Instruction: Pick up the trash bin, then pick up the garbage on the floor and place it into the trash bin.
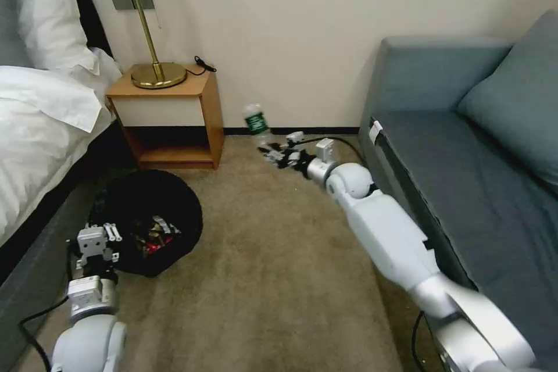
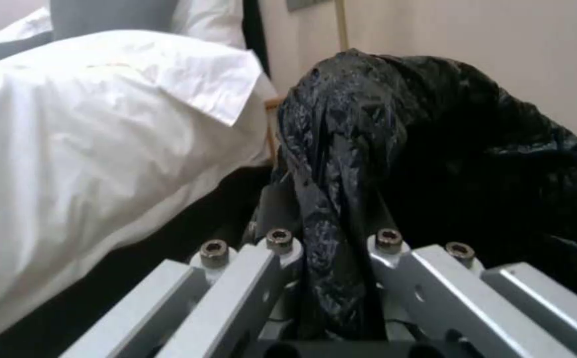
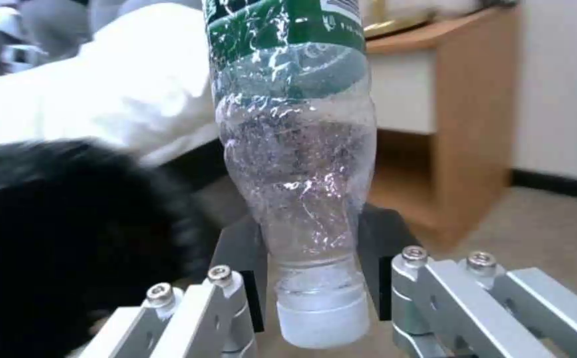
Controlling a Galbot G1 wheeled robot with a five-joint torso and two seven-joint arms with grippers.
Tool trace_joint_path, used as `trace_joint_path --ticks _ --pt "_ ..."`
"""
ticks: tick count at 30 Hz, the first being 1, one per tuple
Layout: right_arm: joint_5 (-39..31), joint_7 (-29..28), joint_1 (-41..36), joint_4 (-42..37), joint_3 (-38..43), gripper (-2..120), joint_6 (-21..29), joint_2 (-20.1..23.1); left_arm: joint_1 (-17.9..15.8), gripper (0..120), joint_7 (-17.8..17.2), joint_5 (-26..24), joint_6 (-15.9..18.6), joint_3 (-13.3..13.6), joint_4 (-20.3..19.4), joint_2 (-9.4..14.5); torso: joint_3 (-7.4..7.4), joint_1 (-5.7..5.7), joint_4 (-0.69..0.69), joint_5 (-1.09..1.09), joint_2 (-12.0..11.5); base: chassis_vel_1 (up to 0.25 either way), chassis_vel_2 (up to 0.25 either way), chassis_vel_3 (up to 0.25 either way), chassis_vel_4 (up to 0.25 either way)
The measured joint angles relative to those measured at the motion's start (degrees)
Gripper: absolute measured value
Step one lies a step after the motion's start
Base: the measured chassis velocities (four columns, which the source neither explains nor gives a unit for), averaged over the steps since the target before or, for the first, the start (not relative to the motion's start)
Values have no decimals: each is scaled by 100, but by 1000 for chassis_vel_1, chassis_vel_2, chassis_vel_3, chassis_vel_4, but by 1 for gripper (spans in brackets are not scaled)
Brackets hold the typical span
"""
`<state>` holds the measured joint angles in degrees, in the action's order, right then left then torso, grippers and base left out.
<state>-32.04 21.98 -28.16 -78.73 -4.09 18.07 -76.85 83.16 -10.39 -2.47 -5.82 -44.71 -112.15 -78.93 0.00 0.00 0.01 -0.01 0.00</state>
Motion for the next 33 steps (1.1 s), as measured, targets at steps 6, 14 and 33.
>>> trace_joint_path --ticks 6,14,33 --pt "-176 -104 -183 -227 -405 30 97 -123 -190 5 0 -30 -2 146 3 -70 0 0 -1 0 0 0 0 0 0" --pt "-210 -88 -300 -190 -863 30 68 -371 -426 5 -5 -73 25 320 207 -195 0 0 0 1 0 0 0 0 0" --pt "297 -139 -148 490 -1424 58 -320 -633 -587 5 15 -162 37 636 251 -242 0 0 -1 1 0 0 0 0 0"
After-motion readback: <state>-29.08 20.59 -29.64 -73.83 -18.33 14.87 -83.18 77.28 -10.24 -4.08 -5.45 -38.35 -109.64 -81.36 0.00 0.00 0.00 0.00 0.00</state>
